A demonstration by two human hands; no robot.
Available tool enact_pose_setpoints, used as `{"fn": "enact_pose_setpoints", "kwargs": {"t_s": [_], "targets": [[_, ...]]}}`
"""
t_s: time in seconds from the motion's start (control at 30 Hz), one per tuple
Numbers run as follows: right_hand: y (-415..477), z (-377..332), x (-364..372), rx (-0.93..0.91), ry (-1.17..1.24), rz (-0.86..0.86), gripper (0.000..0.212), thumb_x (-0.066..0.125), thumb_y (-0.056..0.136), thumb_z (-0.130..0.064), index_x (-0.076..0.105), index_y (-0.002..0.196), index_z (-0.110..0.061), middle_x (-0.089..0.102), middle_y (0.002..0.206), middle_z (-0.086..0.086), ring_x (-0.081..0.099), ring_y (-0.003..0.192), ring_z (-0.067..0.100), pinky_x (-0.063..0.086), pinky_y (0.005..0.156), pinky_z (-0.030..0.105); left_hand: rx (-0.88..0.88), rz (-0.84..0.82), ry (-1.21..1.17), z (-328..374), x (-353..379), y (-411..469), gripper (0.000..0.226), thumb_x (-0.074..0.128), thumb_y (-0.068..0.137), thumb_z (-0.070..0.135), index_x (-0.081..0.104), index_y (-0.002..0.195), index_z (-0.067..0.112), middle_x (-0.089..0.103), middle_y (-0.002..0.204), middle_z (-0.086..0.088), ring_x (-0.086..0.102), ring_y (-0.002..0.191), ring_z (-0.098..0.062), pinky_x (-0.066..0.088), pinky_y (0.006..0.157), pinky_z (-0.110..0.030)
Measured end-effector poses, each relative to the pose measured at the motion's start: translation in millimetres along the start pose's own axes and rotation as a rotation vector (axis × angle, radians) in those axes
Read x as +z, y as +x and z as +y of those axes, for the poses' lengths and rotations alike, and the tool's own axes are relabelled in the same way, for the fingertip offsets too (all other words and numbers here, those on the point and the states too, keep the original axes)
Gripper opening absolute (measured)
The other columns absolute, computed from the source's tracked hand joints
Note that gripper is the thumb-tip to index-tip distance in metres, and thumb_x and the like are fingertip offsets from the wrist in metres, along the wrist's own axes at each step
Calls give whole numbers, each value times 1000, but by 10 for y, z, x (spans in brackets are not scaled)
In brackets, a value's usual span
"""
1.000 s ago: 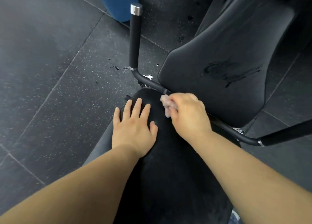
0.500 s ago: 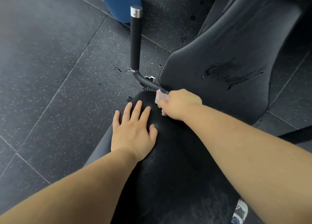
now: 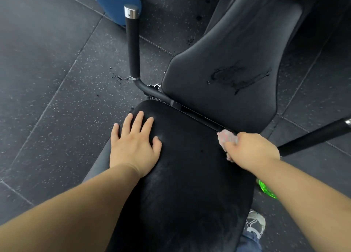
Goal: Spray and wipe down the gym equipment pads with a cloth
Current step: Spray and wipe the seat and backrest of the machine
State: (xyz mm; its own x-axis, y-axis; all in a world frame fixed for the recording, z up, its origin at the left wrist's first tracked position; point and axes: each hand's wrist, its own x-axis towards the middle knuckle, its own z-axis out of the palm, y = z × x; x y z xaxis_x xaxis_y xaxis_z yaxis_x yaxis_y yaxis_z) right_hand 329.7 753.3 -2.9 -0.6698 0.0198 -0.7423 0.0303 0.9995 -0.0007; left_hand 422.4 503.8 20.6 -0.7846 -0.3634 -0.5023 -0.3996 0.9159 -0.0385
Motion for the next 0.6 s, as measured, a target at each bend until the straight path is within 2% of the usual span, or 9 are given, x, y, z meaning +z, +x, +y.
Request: {"fn": "enact_pose_setpoints", "kwargs": {"t_s": [0.07, 0.13, 0.23, 0.27, 0.37, 0.43, 0.47, 0.5, 0.6], "targets": [[-53, 81, 135, 20, 48, 98, 65, 21, 85, -75, 59, 80, -23, 69, 74, -7, 62, 73, 20, 49, 67, 33, -5, -5, 5, -9, 6, -11, 60, 29, 96, 49, 20, 154, 35, 6, 165, 7, 0, 151, -19, 1, 121, -47], [-184, 69, 237, -69, 214, 228, 47, 27, 88, -61, 58, 87, -25, 71, 80, -7, 65, 79, 22, 53, 72, 37, -6, -12, 11, -14, -3, -16, 60, 29, 96, 49, 20, 154, 35, 6, 165, 7, 0, 151, -19, 1, 121, -47], [-341, -279, 216, -398, 508, 443, 29, 42, 91, -39, 64, 106, -29, 58, 116, -8, 66, 80, 25, 57, 68, 40, -5, -20, 18, -4, -17, -17, 60, 28, 96, 50, 19, 154, 36, 6, 165, 8, -1, 151, -18, 1, 122, -46], [-308, -458, 151, -498, 555, 453, 26, 49, 93, -31, 65, 114, -29, 52, 125, -6, 66, 82, 24, 57, 68, 40, -3, -22, 20, 6, -23, -13, 60, 28, 96, 50, 19, 154, 36, 5, 165, 8, -1, 151, -18, 0, 122, -46], [-40, -1076, -109, -687, 371, 260, 42, 55, 94, -14, 57, 131, -32, 48, 135, -9, 60, 98, 21, 54, 78, 40, -5, -27, 21, 15, -40, -8, 60, 29, 96, 50, 18, 154, 35, 4, 165, 8, -2, 151, -18, -1, 122, -46], [166, -1386, -234, -737, 192, 160, 28, 55, 95, -19, 62, 119, -33, 52, 120, -6, 55, 105, 23, 49, 81, 41, -9, -25, 26, 13, -39, -9, 60, 25, 96, 51, 17, 154, 35, 3, 165, 8, -3, 151, -18, -1, 122, -45], [237, -1478, -267, -727, 136, 98, 17, 55, 97, -26, 63, 110, -32, 53, 113, -4, 53, 108, 25, 45, 81, 41, -7, -22, 30, 21, -37, -17, 62, 21, 95, 52, 17, 154, 36, 3, 165, 8, -3, 151, -18, -1, 122, -45], [287, -1552, -279, -692, 104, 37, 15, 53, 98, -31, 63, 109, -31, 54, 113, -3, 53, 111, 27, 40, 82, 40, -8, -20, 33, 27, -31, -19, 64, 17, 92, 53, 17, 154, 36, 3, 165, 8, -2, 151, -18, -1, 122, -46], [246, -1667, -295, -579, -29, -1, 28, 43, 100, -35, 57, 124, -31, 58, 123, 0, 52, 116, 29, 34, 90, 47, -11, -29, 35, 6, -9, 0, 70, 13, 86, 54, 17, 154, 37, 4, 165, 9, -2, 151, -17, -2, 121, -45]]}}
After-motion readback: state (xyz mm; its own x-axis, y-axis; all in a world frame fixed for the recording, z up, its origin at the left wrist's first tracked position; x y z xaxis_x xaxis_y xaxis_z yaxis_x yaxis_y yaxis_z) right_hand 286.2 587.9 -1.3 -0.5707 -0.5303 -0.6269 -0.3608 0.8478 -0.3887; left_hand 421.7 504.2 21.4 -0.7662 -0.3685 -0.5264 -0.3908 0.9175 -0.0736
